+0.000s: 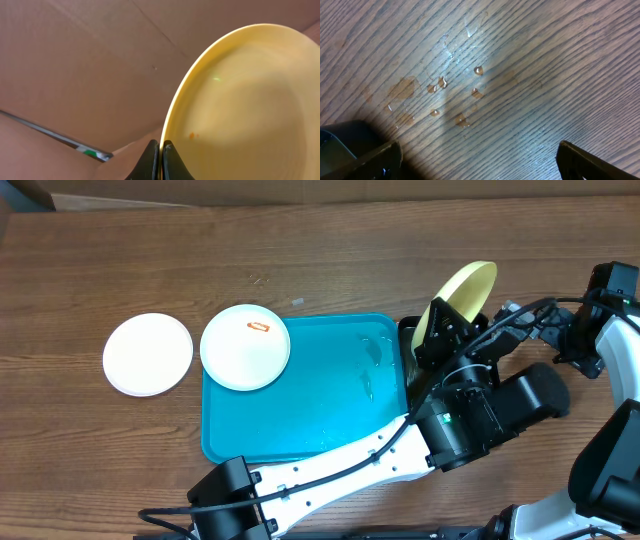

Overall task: Clean dirty plates on tray and stack at the side
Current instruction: 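Lift the yellow plate with the left gripper and swing it over, then carry the yellow plate left and set it on the stacked plate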

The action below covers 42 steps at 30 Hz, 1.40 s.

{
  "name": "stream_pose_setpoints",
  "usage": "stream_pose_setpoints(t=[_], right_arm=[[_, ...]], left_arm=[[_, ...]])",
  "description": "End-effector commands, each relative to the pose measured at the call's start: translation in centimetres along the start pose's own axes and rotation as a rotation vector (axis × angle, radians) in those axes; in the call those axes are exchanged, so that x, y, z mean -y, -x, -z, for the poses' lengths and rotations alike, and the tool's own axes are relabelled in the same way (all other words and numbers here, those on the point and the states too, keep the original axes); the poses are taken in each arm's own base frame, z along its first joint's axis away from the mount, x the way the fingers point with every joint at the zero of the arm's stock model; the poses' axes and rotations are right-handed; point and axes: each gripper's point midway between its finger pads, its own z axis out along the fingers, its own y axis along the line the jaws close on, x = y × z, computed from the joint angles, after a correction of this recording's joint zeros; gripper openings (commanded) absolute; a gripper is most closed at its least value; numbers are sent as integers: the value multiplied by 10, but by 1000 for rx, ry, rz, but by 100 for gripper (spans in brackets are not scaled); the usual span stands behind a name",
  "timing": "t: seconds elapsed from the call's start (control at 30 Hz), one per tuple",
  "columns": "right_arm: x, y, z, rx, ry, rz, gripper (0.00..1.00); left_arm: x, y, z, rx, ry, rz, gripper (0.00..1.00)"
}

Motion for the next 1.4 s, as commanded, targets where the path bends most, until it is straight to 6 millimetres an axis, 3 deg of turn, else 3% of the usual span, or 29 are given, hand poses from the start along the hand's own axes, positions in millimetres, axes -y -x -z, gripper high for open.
stream_pose_setpoints(t=[0.0,0.13,0.37,0.5,0.63,0.77,0.9,1.03,1.1,1.23,1.37], right_arm=[[-1,3,3,12,4,-4,100],[-1,3,3,12,4,-4,100],[-1,3,3,12,4,-4,100],[-1,3,3,12,4,-4,100],[-1,3,3,12,4,-4,100],[-1,3,3,12,4,-4,100],[-1,3,3,12,4,-4,100],[-1,3,3,12,4,-4,100],[-1,3,3,12,4,-4,100],[-1,3,3,12,4,-4,100],[-1,3,3,12,4,-4,100]], left_arm=[[-12,6,-1,-2,24,35,4],[11,-4,-8,-14,-112,56,4],[67,-55,-23,-248,-499,233,4],[70,-91,-46,-469,-633,394,4],[52,-130,-78,-713,-767,577,4],[15,-169,-115,-896,-858,775,4],[-55,-234,-158,-1061,-783,1008,4],[-126,-307,-176,-1172,-619,1137,4],[-171,-358,-177,-1229,-496,1198,4],[-236,-434,-164,-1326,-231,1278,4],[-273,-483,-146,-1380,-63,1345,4]])
